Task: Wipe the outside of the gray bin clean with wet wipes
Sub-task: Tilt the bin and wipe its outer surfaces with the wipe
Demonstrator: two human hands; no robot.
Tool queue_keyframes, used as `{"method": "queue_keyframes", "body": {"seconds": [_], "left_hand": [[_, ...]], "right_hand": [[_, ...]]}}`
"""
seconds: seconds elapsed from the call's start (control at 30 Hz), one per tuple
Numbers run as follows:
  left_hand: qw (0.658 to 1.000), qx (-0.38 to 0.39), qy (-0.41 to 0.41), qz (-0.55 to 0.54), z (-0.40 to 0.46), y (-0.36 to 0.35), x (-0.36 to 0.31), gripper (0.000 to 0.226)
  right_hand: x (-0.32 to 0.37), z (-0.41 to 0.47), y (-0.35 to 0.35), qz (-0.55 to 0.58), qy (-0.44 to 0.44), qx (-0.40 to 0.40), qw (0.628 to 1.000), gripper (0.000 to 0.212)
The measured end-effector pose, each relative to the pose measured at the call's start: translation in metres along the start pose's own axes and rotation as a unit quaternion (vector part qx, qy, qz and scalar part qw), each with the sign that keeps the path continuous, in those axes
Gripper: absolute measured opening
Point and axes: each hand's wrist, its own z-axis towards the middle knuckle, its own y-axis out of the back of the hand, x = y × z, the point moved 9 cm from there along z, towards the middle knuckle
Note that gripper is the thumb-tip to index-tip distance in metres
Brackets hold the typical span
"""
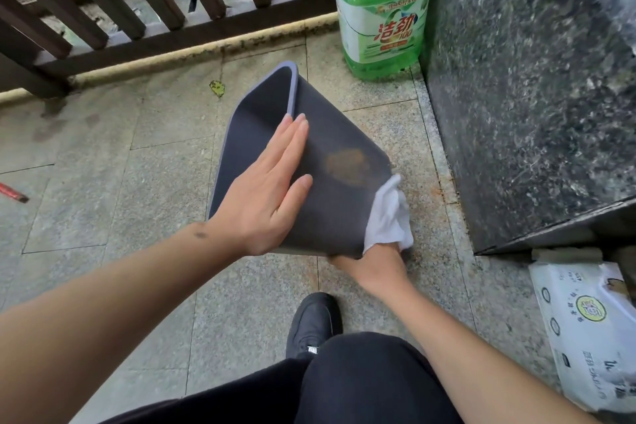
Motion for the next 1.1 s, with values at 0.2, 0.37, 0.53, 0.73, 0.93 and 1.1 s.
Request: {"method": "queue_keyframes", "body": {"seconds": [0.2,0.37,0.53,0.73,0.93,1.1], "left_hand": [[1.0,0.003,-0.017,0.001,0.007,-0.007,-0.012,0.064],[1.0,-0.008,-0.015,0.018,0.002,-0.001,0.005,0.068],[0.999,-0.003,0.004,0.038,-0.007,0.002,0.03,0.079],[0.997,-0.014,0.033,0.071,-0.015,0.011,0.046,0.081],[0.998,-0.022,0.022,0.06,-0.01,0.009,0.038,0.074],[0.998,-0.005,0.033,0.048,-0.014,0.008,0.048,0.081]], "right_hand": [[0.008,-0.006,-0.005,-0.018,-0.003,0.041,0.999,0.086],[0.098,-0.045,-0.028,-0.183,0.193,0.072,0.961,0.076],[0.166,-0.073,-0.026,-0.197,0.431,-0.057,0.879,0.037],[0.057,-0.009,-0.01,-0.137,0.158,0.016,0.978,0.096],[0.04,-0.002,-0.014,-0.157,0.039,0.046,0.986,0.078],[0.186,-0.081,-0.054,-0.267,0.409,0.007,0.872,0.037]]}}
